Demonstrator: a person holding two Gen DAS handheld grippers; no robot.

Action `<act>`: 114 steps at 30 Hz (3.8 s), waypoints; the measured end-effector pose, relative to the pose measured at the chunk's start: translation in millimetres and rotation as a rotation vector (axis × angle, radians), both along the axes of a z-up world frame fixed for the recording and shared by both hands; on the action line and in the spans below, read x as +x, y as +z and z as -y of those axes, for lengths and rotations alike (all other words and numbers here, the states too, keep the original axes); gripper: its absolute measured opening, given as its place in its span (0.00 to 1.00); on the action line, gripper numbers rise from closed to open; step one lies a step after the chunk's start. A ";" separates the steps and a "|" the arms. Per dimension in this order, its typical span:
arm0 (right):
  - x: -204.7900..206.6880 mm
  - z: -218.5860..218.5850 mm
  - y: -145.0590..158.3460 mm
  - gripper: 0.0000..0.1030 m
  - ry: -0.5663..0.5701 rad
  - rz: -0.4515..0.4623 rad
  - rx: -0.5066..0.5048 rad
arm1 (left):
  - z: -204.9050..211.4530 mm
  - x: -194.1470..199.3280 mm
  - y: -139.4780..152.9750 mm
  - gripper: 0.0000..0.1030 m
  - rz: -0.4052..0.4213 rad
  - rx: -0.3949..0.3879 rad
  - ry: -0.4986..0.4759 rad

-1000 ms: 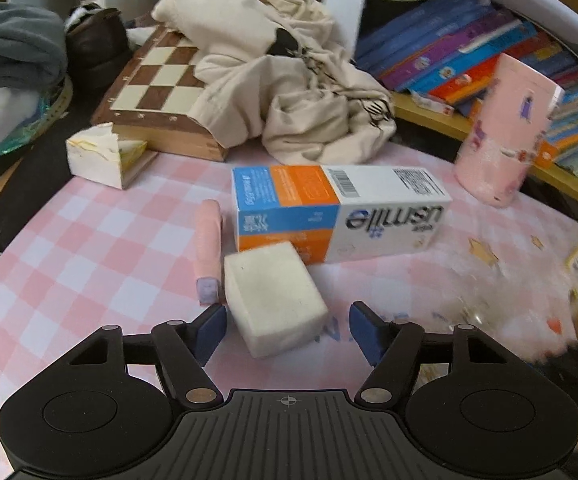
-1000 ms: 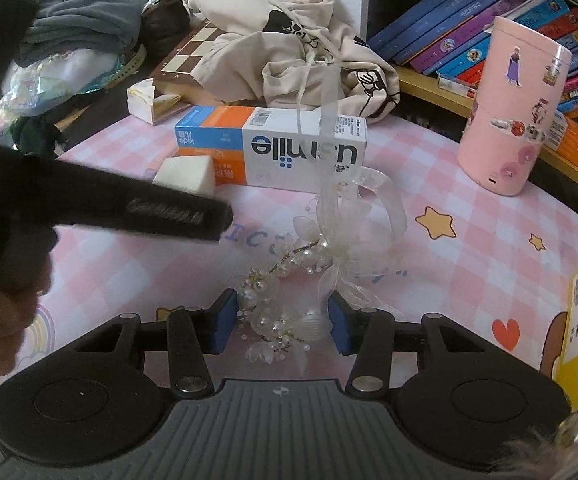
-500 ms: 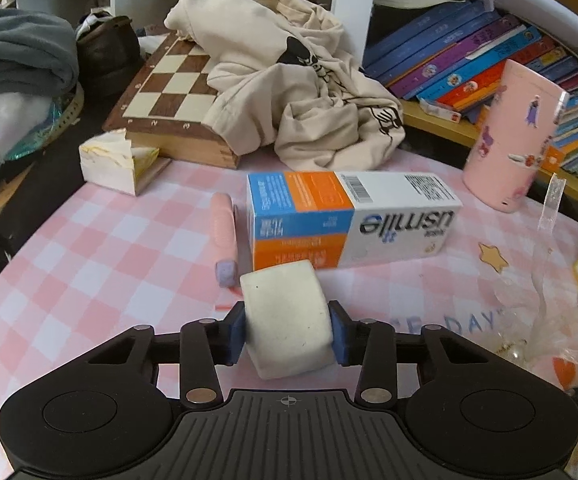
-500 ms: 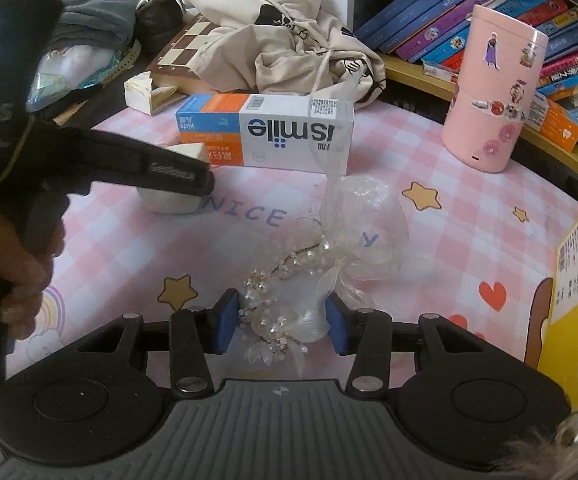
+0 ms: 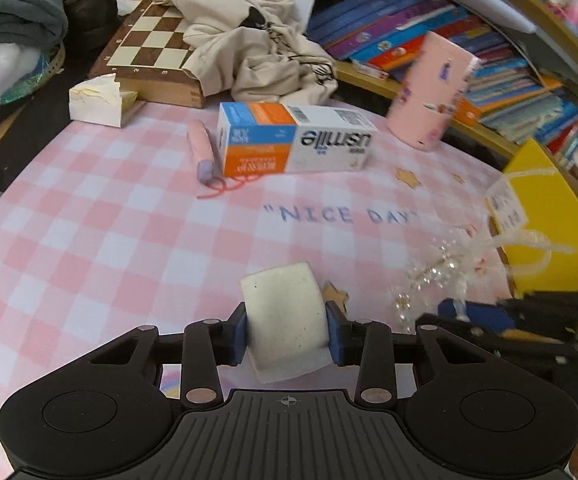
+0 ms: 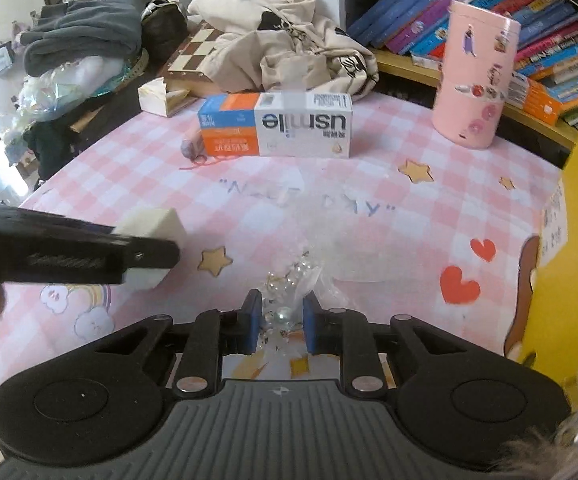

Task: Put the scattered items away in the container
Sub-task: 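Carry the white block and pearl accessory with both tools over the yellow box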

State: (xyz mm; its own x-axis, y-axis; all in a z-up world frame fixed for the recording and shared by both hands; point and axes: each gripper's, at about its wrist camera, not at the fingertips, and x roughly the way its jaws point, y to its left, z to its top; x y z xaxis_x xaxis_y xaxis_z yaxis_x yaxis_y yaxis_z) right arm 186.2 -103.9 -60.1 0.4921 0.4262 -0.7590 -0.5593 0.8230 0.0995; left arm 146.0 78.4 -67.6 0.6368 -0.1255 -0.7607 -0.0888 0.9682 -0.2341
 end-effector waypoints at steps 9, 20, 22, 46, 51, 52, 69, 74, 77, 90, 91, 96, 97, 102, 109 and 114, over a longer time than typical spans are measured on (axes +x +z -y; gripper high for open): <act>-32.0 15.3 6.3 0.19 -0.037 -0.023 0.018 | 3.0 -32.2 17.1 0.35 0.035 -0.031 -0.017; -63.0 17.2 27.7 0.19 -0.032 0.040 0.028 | 11.8 -50.1 30.5 0.35 0.070 -0.041 -0.057; -67.4 19.0 28.5 0.19 -0.036 0.036 0.024 | 14.2 -54.2 32.4 0.35 0.074 -0.042 -0.069; -123.9 25.0 47.8 0.19 -0.099 0.127 0.024 | 15.9 -101.4 54.2 0.35 0.166 -0.040 -0.126; -135.0 26.5 48.0 0.19 -0.122 0.128 0.020 | 16.8 -107.9 53.5 0.35 0.166 -0.049 -0.146; -137.2 27.4 47.8 0.19 -0.127 0.128 0.019 | 17.6 -108.7 53.1 0.35 0.164 -0.052 -0.151; -158.9 65.7 43.2 0.19 -0.270 0.108 0.008 | 54.3 -108.6 46.7 0.35 0.147 -0.070 -0.295; -159.6 76.4 42.0 0.19 -0.301 0.099 0.021 | 62.7 -107.2 48.8 0.35 0.149 -0.059 -0.317; -161.2 82.6 43.4 0.19 -0.309 0.104 0.022 | 69.1 -104.8 49.9 0.35 0.151 -0.059 -0.326; -170.2 133.9 45.6 0.19 -0.415 0.094 0.039 | 115.5 -94.0 54.9 0.35 0.152 -0.040 -0.410; -170.6 137.5 45.7 0.19 -0.420 0.093 0.039 | 120.1 -93.4 55.1 0.35 0.151 -0.039 -0.420; -170.1 155.9 46.6 0.19 -0.445 0.090 0.037 | 141.7 -89.6 54.9 0.35 0.148 -0.035 -0.454; -169.6 160.0 46.6 0.19 -0.450 0.088 0.037 | 145.3 -88.7 55.0 0.35 0.148 -0.035 -0.456; -166.0 178.8 48.1 0.19 -0.466 0.086 0.037 | 161.6 -82.1 55.8 0.35 0.148 -0.038 -0.458; -159.1 202.0 54.8 0.19 -0.447 0.106 0.026 | 190.1 -73.9 58.6 0.35 0.162 -0.036 -0.476; -151.0 221.4 59.4 0.19 -0.427 0.125 0.019 | 213.9 -66.1 60.9 0.35 0.174 -0.032 -0.486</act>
State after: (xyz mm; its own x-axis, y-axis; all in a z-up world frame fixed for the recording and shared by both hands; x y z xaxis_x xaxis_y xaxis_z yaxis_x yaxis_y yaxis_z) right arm 35.2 -325.3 -0.7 0.7146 0.1782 -0.6765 -0.1785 0.9815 0.0699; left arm 79.9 -135.5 -6.8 0.6162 -0.4596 -0.6396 0.4120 0.8802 -0.2356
